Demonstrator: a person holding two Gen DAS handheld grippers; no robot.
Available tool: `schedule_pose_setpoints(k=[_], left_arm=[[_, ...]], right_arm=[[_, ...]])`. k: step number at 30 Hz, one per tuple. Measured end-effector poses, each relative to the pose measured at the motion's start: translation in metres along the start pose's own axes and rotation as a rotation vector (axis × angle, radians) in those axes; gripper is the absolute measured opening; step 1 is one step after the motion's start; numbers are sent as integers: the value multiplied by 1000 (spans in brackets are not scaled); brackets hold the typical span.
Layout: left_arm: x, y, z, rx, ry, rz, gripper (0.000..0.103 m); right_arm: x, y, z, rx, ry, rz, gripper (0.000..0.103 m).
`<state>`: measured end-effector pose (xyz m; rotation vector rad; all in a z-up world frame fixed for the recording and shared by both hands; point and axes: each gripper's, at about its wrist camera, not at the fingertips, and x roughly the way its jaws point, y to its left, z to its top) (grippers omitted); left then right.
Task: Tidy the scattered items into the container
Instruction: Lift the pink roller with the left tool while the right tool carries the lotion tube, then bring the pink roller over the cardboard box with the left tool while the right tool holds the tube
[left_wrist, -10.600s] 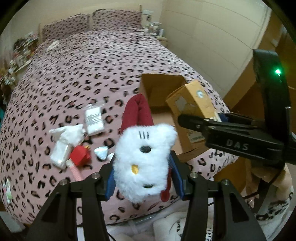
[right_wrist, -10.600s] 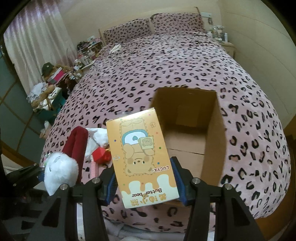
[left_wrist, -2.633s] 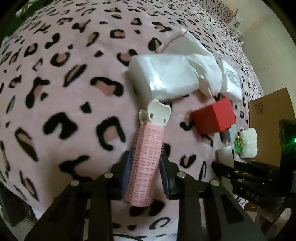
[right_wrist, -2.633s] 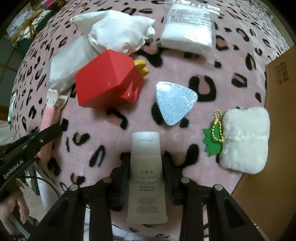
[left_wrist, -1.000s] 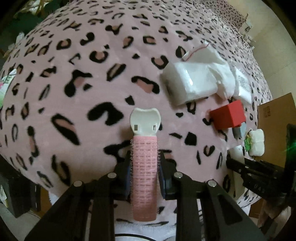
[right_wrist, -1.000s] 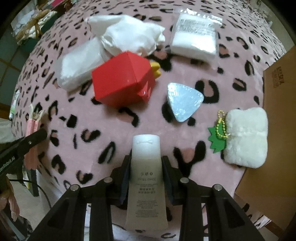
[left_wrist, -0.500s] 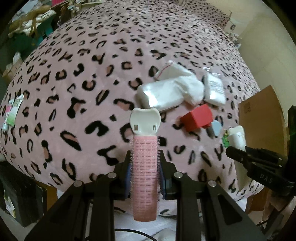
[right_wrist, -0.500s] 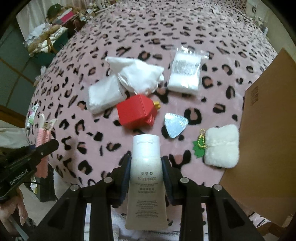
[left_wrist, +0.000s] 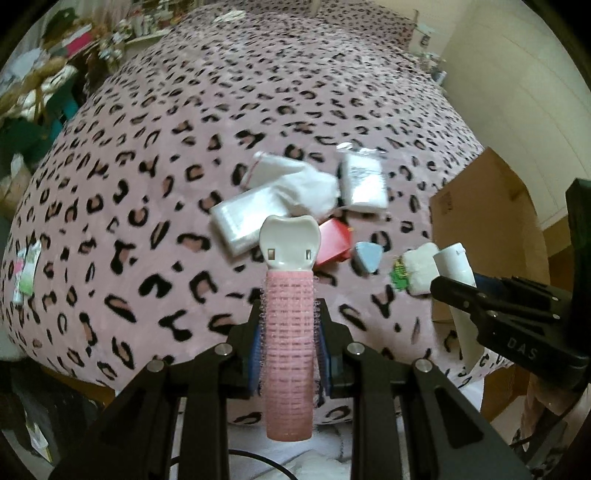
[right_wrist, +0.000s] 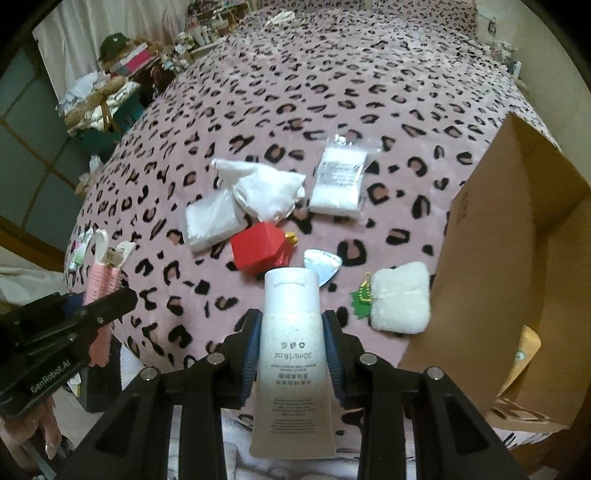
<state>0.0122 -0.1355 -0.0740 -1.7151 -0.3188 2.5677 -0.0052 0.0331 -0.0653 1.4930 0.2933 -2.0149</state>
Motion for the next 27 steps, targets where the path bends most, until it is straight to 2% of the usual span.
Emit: schedule_pose_setpoints(k=[11, 27], left_arm=[[-17, -65, 13, 121, -27, -29, 25], [-31, -157, 25, 282, -50, -71, 25]], right_arm=[[-49, -35, -3, 46, -87, 27, 33], [-99, -99, -17, 136, -164, 48, 33]])
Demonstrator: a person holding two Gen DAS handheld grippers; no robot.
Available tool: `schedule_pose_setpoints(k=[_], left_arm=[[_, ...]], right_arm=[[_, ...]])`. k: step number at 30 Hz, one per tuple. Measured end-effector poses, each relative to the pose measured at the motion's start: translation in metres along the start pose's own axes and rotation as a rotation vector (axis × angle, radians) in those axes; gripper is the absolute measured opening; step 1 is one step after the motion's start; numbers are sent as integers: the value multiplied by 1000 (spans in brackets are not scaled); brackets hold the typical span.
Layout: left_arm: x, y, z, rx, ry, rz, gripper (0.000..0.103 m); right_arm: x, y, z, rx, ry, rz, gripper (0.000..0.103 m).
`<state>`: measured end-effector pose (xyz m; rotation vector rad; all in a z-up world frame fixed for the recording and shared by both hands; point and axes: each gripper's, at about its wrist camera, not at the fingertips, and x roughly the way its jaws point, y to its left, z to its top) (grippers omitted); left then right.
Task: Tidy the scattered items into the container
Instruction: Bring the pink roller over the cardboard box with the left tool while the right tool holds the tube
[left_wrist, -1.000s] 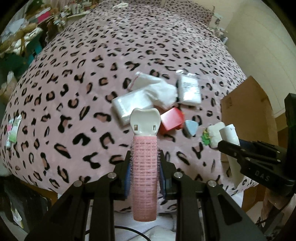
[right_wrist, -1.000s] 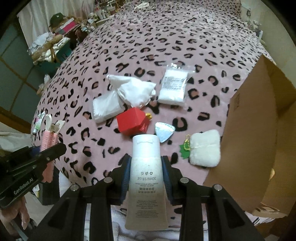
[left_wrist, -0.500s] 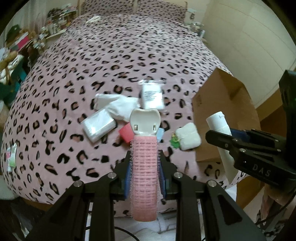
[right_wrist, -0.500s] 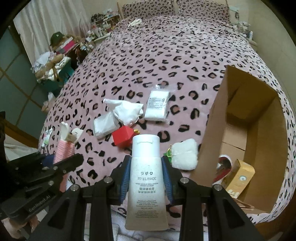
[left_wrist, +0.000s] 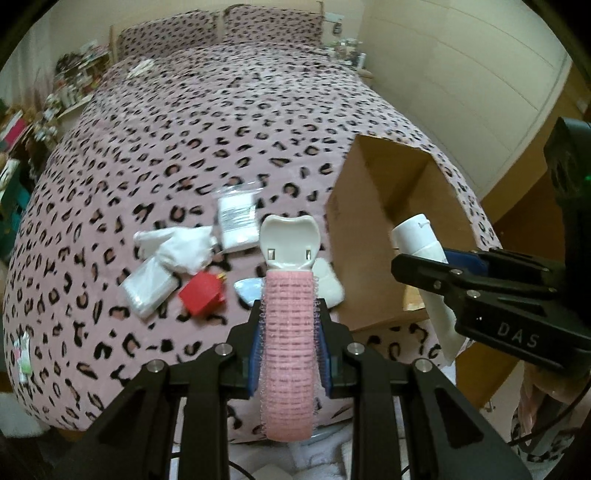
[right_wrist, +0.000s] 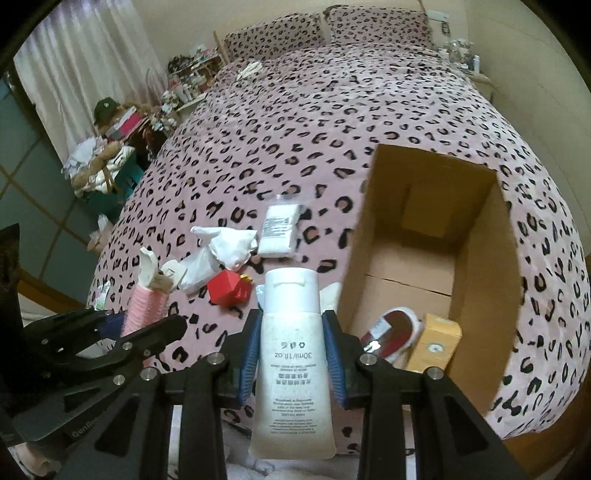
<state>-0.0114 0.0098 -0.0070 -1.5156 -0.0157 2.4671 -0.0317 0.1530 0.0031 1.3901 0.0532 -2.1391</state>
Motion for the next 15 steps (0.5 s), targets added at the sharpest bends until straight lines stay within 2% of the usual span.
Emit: schedule_pose_setpoints(k=[6, 15], left_arm=[[9, -39, 17, 65, 8, -50, 25], [31, -94, 43, 147, 31, -164, 25]], right_arm=[[-22, -39, -1, 64, -36, -22, 33], [-37, -94, 8, 153, -71, -64, 33]])
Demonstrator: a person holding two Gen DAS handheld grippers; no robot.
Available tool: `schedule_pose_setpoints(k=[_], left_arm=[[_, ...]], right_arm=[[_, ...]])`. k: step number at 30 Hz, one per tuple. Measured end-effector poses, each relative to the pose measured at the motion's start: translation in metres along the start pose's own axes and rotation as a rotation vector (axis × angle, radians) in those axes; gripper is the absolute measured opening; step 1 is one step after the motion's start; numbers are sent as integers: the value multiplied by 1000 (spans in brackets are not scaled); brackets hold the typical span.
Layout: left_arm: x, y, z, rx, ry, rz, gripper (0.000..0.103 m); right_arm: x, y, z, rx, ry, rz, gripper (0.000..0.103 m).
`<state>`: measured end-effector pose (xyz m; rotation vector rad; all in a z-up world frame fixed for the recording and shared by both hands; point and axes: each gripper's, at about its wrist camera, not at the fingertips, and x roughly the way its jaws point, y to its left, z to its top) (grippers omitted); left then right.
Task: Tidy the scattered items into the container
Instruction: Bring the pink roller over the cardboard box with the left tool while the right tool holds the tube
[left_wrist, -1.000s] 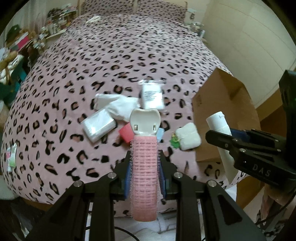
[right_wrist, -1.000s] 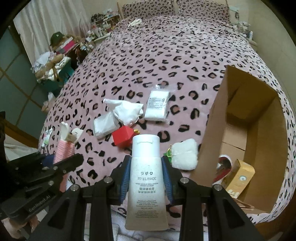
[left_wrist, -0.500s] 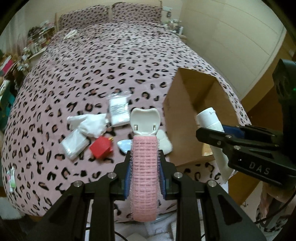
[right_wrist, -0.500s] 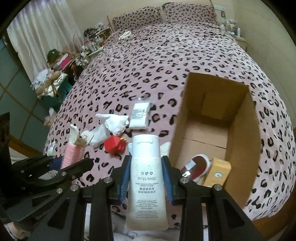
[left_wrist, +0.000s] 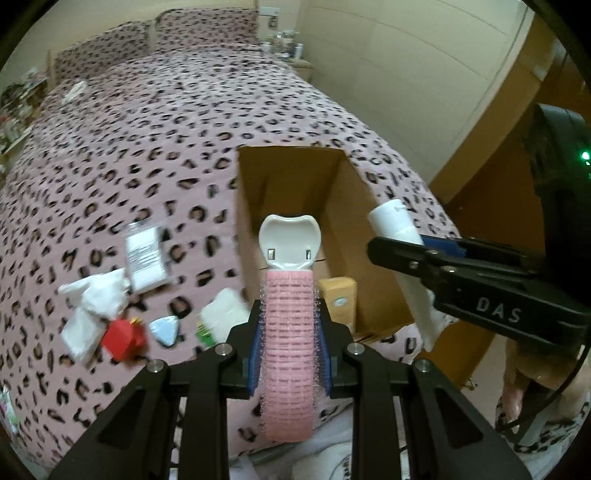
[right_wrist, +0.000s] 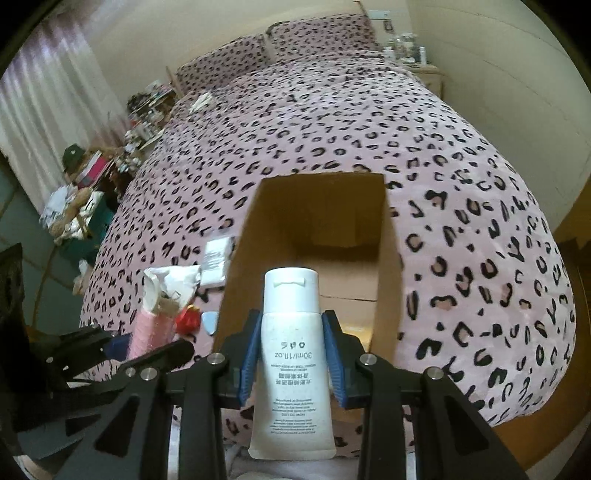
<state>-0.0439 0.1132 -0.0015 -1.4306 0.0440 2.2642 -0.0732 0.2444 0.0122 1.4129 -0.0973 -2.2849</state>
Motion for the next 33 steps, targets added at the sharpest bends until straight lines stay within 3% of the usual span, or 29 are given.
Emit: schedule_pose_setpoints(k=[8, 17, 33], left_arm=[[34, -17, 16, 14, 35, -63, 25], [62, -13, 18, -3, 68, -53, 25], [76, -3, 19, -3, 90, -13, 25]], right_arm=[[9, -16, 9, 31, 6, 5, 33], [22, -20, 10, 53, 31, 8, 33], [43, -21, 10, 54, 73, 2, 33]])
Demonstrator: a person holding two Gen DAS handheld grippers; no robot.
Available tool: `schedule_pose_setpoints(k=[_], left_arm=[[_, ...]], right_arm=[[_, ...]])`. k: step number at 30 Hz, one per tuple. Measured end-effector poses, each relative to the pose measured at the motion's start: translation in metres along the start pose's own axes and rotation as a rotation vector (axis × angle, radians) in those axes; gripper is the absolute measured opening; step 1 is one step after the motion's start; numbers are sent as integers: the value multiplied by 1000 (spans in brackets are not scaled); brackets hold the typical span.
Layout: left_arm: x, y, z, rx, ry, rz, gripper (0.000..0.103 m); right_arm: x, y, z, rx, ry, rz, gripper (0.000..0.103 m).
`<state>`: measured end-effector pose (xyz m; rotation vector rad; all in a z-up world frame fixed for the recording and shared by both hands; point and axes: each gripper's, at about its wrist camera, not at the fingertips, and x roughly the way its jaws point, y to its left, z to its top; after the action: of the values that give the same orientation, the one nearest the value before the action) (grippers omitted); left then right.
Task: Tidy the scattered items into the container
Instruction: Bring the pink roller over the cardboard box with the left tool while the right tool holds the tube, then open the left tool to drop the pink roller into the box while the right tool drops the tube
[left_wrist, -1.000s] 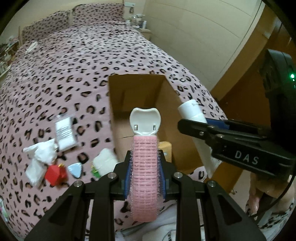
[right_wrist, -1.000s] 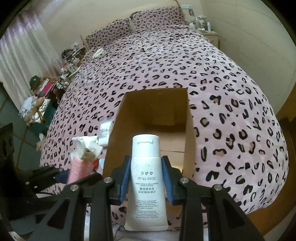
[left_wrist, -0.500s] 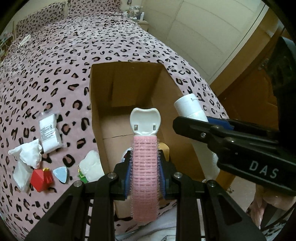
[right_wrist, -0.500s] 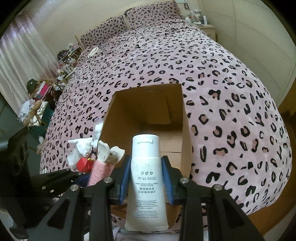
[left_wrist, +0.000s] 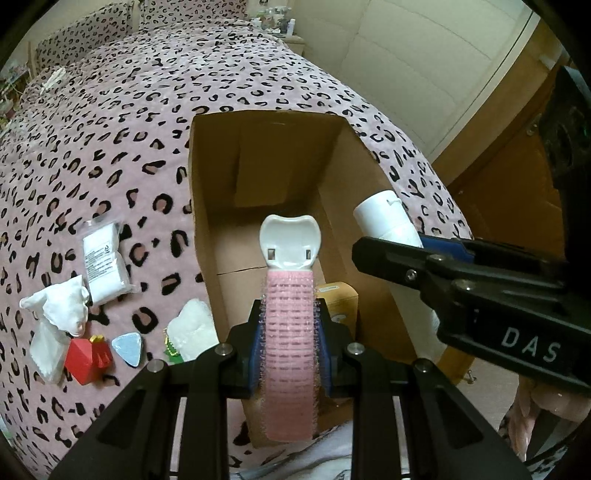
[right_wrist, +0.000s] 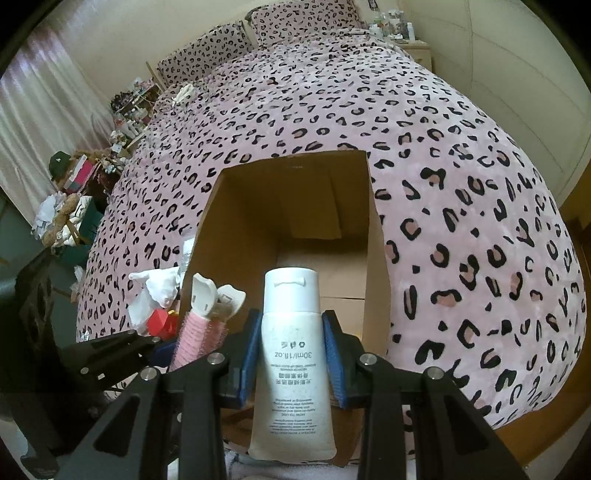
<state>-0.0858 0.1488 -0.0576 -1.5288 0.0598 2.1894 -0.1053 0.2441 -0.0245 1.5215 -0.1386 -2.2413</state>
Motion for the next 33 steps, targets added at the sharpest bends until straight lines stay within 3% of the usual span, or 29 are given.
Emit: schedule_pose_setpoints(k=[33], left_arm=[[12, -9, 1, 38, 14, 27, 25]], right_arm=[[24, -17, -8, 30, 54, -18, 33]])
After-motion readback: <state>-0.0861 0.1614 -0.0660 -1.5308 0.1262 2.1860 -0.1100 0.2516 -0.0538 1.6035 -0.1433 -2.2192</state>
